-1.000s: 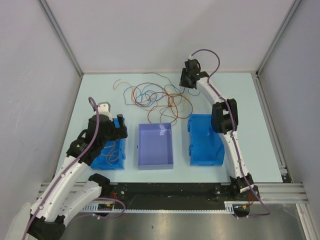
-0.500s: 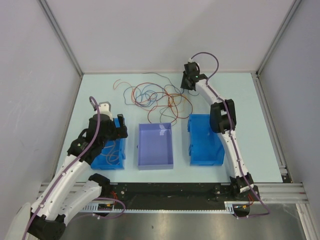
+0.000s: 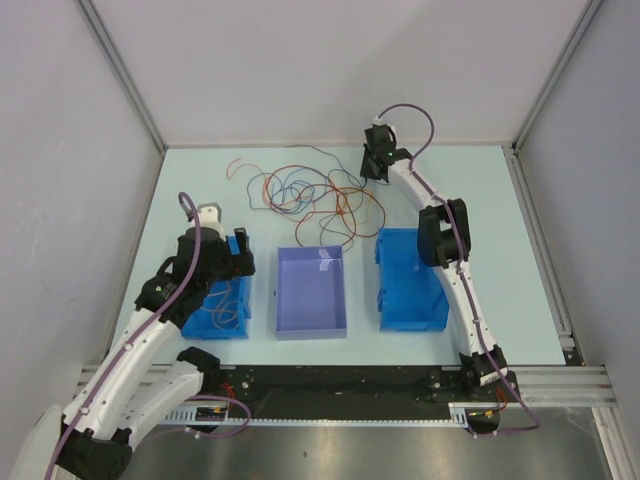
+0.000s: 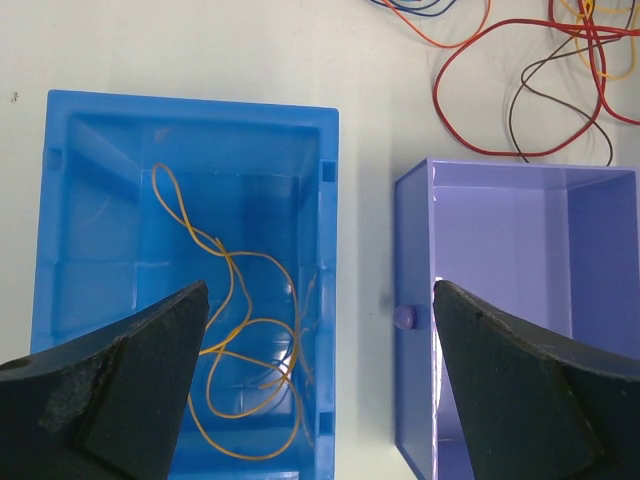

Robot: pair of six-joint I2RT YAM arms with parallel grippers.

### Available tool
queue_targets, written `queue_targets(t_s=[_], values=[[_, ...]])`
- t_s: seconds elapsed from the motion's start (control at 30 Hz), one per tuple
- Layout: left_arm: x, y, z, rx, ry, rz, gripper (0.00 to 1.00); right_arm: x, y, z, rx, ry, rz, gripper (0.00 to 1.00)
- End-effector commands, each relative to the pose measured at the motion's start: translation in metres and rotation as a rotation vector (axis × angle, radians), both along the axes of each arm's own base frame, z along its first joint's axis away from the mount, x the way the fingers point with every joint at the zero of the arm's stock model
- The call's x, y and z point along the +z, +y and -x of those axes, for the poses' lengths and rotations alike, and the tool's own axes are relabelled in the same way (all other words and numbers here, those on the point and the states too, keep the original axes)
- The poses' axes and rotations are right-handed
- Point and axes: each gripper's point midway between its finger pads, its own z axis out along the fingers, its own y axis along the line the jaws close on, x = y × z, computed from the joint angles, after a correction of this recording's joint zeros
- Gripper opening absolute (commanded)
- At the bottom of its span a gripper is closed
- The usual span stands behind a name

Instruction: Untangle the cables

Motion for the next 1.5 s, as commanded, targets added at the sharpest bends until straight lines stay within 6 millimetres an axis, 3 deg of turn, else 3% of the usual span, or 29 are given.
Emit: queue_targets(t_s=[0.0,0.1,0.13,0.2,0.23,0.3,0.33,0.43,0.5,0.53,0.6,0.67,0.73,0.8,0.87,0.9,0.93,1.0,1.03,1.17,1.37,1.47], values=[[0.003,-0.001,-0.004,0.001,-0.018,0.017,1.00,0.124,0.014,-0.009,0.029,-0.222,-0.037,0.00],[0.004,-0.001,-0.004,0.000,-0.020,0.019,1.00,0.166,0.023,-0.002,0.073,-0.288,-0.053,0.00],[0.004,-0.002,-0.004,0.000,-0.020,0.021,1.00,0.195,0.025,0.003,0.091,-0.334,-0.072,0.00],[0.004,-0.001,-0.004,0.000,-0.021,0.021,1.00,0.230,0.035,0.012,0.135,-0.399,-0.086,0.00],[0.004,-0.001,-0.004,0.000,-0.023,0.021,1.00,0.262,0.038,0.021,0.160,-0.450,-0.109,0.00],[0.005,-0.001,-0.004,0.002,-0.024,0.022,1.00,0.295,0.050,0.034,0.209,-0.512,-0.133,0.00],[0.005,-0.001,-0.004,0.002,-0.026,0.022,1.00,0.327,0.053,0.048,0.245,-0.568,-0.150,0.00],[0.006,-0.001,-0.004,0.003,-0.031,0.025,1.00,0.372,0.075,0.075,0.361,-0.669,-0.210,0.00],[0.007,0.000,-0.004,0.003,-0.033,0.025,1.00,0.424,0.084,0.104,0.435,-0.792,-0.268,0.00],[0.007,0.000,-0.004,0.003,-0.033,0.025,1.00,0.426,0.087,0.109,0.451,-0.805,-0.269,0.00],[0.008,0.000,-0.004,0.003,-0.037,0.027,1.00,0.456,0.089,0.126,0.475,-0.881,-0.295,0.00],[0.008,0.000,-0.003,0.005,-0.039,0.027,1.00,0.457,0.089,0.127,0.477,-0.891,-0.297,0.00],[0.008,0.000,-0.003,0.005,-0.039,0.027,1.00,0.443,0.086,0.118,0.445,-0.858,-0.281,0.00],[0.009,0.001,-0.003,0.006,-0.043,0.028,1.00,0.411,0.085,0.105,0.414,-0.769,-0.273,0.00],[0.010,0.002,-0.002,0.010,-0.047,0.026,1.00,0.359,0.084,0.092,0.380,-0.635,-0.257,0.00],[0.010,0.002,-0.002,0.010,-0.047,0.026,1.00,0.344,0.085,0.089,0.376,-0.600,-0.253,0.11],[0.010,0.002,-0.002,0.008,-0.048,0.028,1.00,0.331,0.084,0.087,0.370,-0.565,-0.252,0.31],[0.010,0.001,-0.001,0.007,-0.047,0.028,1.00,0.284,0.082,0.082,0.334,-0.440,-0.221,0.80],[0.010,0.001,-0.002,0.006,-0.046,0.029,1.00,0.265,0.079,0.084,0.328,-0.376,-0.199,0.83],[0.009,0.001,-0.002,0.004,-0.040,0.026,1.00,0.213,0.068,0.088,0.284,-0.251,-0.118,0.85],[0.006,-0.001,-0.004,-0.002,-0.030,0.025,1.00,0.191,0.069,0.092,0.275,-0.197,-0.131,0.83],[0.005,0.000,-0.004,0.001,-0.024,0.023,1.00,0.176,0.093,0.096,0.314,-0.158,-0.200,0.82]])
